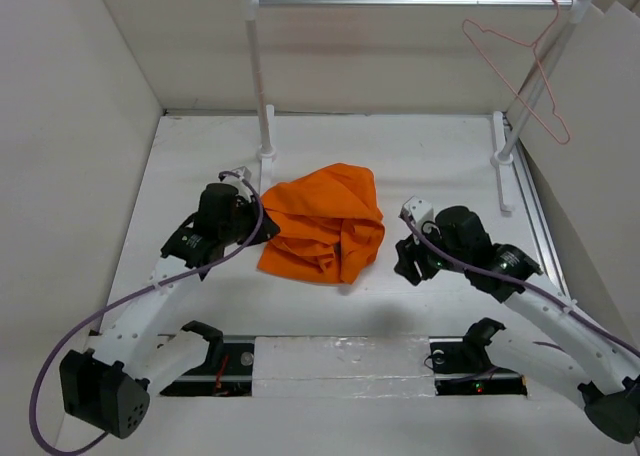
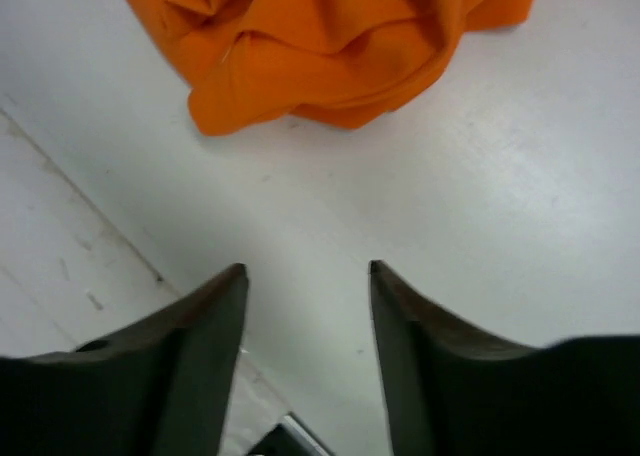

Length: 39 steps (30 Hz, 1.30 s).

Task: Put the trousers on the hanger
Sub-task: Flatten out the trousers at the center of the board.

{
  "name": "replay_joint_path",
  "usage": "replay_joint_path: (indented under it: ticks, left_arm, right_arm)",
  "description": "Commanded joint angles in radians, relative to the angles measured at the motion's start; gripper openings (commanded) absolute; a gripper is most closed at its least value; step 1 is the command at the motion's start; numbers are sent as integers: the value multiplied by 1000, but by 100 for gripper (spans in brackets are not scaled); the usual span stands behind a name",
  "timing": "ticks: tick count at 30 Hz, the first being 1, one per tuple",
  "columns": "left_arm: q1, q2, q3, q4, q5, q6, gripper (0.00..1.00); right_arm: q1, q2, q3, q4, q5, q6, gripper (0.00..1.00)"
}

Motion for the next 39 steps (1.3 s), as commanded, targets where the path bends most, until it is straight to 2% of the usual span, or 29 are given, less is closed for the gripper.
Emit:
replay_joint_path:
  ticks: [1, 3, 5, 7, 9, 10, 12, 13, 20, 23, 25, 26, 27, 28, 29, 30, 34, 35, 36, 39]
  left_arm:
    - [-36, -14, 23, 25, -168, -51, 27]
    - [-36, -17, -52, 49, -153, -80, 44]
    - [-36, -3, -129, 87, -102, -101, 47]
    - [-88, -9, -215, 117, -122, -147, 51]
    - [-166, 0, -205, 149, -209, -202, 62]
    - [-235, 48, -186, 146, -249, -216, 66]
    - [-295, 119, -131, 131, -322, -239, 72]
    - [-313, 182, -122, 132, -341, -262, 74]
    - [-313, 348, -143, 305, -344, -310, 75]
    - [-313, 414, -146, 359, -356, -322, 68]
    - [-313, 443, -149, 368, -369, -333, 62]
    - [-313, 451, -149, 368, -375, -335, 58]
    - [-313, 458, -149, 400, -389, -336, 45]
    - [-288, 474, -140, 391, -402, -348, 20]
    - [-287, 474, -140, 378, -413, -348, 20]
    - [-272, 469, -122, 343, -424, -359, 0]
    - [-249, 295, -39, 178, -565, -326, 0]
    - [-232, 258, -19, 95, -623, -319, 0]
    - [-217, 220, 14, 59, -642, -309, 0]
    - [-125, 62, 70, -58, -705, -260, 0]
  right_arm:
    - [32, -18, -63, 197, -98, 95, 64]
    - [42, 6, -100, 289, -133, 141, 71]
    - [55, 49, -175, 419, -159, 184, 72]
    - [67, 98, -220, 510, -156, 243, 73]
    - [67, 138, -250, 599, -149, 273, 76]
    - [67, 157, -249, 619, -130, 275, 77]
    - [67, 227, -231, 658, -115, 284, 78]
    - [67, 250, -221, 664, -109, 284, 78]
    - [67, 392, -226, 832, -107, 358, 74]
    - [67, 424, -232, 858, -75, 370, 65]
    - [67, 437, -231, 877, -69, 370, 47]
    - [67, 441, -227, 880, -49, 370, 32]
    - [67, 441, -211, 862, -35, 364, 20]
    - [67, 412, -185, 812, 20, 347, 0]
    - [67, 411, -166, 775, 20, 347, 0]
    - [67, 390, -148, 727, 37, 312, 0]
    - [87, 212, 8, 419, 201, 186, 0]
    - [87, 179, 50, 295, 221, 156, 0]
    - [87, 122, 140, 227, 247, 105, 0]
    - [87, 71, 315, -23, 316, -5, 0]
